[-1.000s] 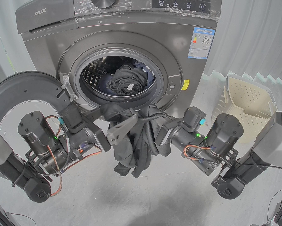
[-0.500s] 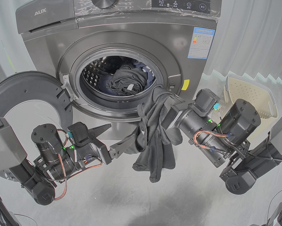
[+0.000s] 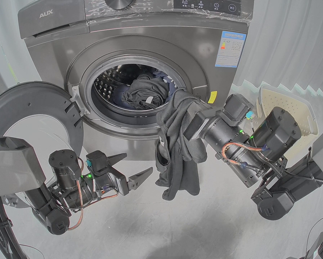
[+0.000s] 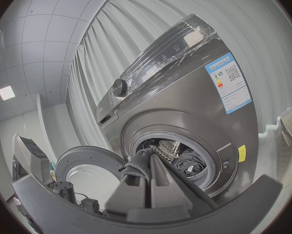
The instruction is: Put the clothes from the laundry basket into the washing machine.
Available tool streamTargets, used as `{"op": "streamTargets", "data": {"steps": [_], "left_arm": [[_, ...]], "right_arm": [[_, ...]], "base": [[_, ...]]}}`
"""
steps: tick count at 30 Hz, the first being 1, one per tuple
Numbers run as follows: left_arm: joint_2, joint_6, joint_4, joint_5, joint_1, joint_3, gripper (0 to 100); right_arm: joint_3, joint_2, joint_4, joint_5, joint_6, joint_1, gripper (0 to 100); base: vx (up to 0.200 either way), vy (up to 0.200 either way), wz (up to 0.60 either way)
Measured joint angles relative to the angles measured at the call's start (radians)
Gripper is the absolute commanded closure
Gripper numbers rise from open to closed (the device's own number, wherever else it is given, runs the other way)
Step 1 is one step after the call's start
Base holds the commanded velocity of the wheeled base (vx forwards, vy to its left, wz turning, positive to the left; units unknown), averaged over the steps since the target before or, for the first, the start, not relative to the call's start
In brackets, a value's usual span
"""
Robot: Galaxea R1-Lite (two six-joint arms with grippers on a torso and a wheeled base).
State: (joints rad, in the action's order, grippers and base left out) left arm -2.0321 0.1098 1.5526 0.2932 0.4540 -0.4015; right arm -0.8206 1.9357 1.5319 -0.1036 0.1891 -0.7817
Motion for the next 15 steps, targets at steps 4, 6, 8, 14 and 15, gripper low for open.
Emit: {"op": "streamTargets", "data": {"steps": [4,6,8,14,15], "left_arm": [[-0.034,-0.014,0.000,0.000,0.004,-0.001,0],[-0.050,-0.015,0.000,0.000,0.006,-0.001,0],[-0.066,-0.016,0.000,0.000,0.008,-0.001,0],[-0.108,-0.015,0.000,0.011,0.010,-0.022,0],[-0.116,-0.015,0.000,0.013,0.008,-0.030,0]], "right_arm": [[-0.011,0.002,-0.001,-0.002,0.000,-0.007,100],[-0.013,0.003,-0.002,-0.002,0.000,-0.009,100],[-0.015,0.004,-0.003,-0.003,-0.001,-0.012,100],[-0.015,0.007,-0.006,-0.003,-0.002,-0.022,100],[-0.015,0.008,-0.006,-0.003,-0.002,-0.024,100]], "base": [[0.000,0.000,0.00],[0.000,0.000,0.00],[0.000,0.000,0.00],[0.000,0.000,0.00],[0.000,0.000,0.00]]}}
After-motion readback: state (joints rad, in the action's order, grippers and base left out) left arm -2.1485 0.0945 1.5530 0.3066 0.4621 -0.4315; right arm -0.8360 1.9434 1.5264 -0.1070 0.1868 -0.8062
